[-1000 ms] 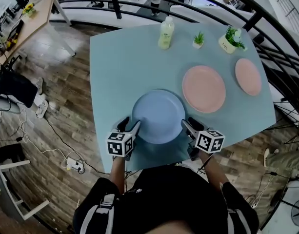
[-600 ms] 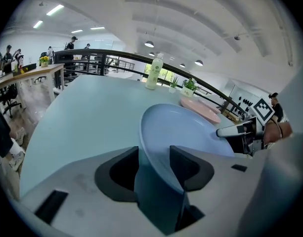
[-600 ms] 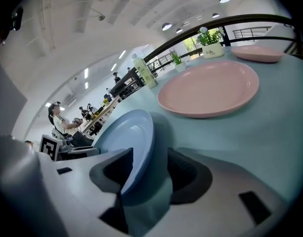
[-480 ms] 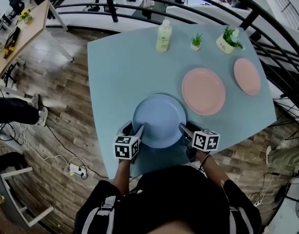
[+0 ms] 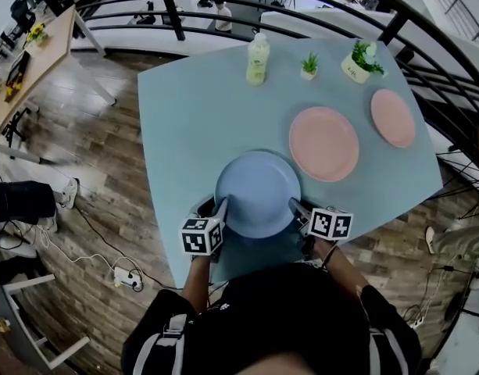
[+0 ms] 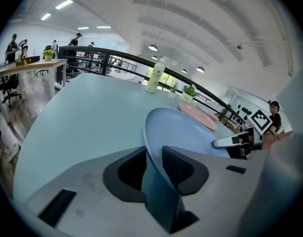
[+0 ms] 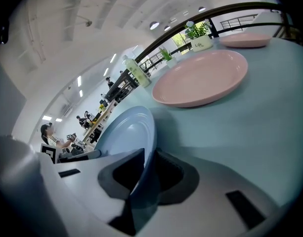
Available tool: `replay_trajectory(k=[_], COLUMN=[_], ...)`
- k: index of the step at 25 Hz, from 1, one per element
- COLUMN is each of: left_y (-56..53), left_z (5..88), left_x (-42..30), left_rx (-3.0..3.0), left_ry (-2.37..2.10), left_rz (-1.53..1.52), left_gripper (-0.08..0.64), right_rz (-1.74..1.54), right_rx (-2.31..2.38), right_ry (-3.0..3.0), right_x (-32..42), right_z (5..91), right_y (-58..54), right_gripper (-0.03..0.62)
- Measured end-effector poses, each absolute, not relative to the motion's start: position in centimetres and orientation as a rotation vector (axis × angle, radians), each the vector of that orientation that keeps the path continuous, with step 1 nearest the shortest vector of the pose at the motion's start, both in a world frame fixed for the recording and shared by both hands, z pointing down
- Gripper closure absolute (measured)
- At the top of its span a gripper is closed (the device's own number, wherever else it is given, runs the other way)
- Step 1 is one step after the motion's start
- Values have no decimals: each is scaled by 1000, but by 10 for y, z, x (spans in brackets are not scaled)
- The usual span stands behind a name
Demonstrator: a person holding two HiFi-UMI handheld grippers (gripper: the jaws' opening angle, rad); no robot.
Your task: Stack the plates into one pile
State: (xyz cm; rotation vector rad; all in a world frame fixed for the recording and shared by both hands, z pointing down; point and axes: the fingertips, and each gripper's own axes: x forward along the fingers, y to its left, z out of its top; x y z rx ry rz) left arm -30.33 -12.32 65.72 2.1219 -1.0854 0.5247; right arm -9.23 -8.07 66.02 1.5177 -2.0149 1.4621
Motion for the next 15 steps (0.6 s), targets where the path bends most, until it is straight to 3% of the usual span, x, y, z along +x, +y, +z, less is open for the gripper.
replay_trajectory(k=[15], left_y=[-133], left_z=[622], left_x=[-284], left_rx=[2175], left_ry=[-1149], left_rz=[505], left_gripper=[456], right_rz=[1492], right_rx=[1559], right_ry=[-2139], right_x=[-72], right_z=[621], right_y=[-99], right_gripper=[523])
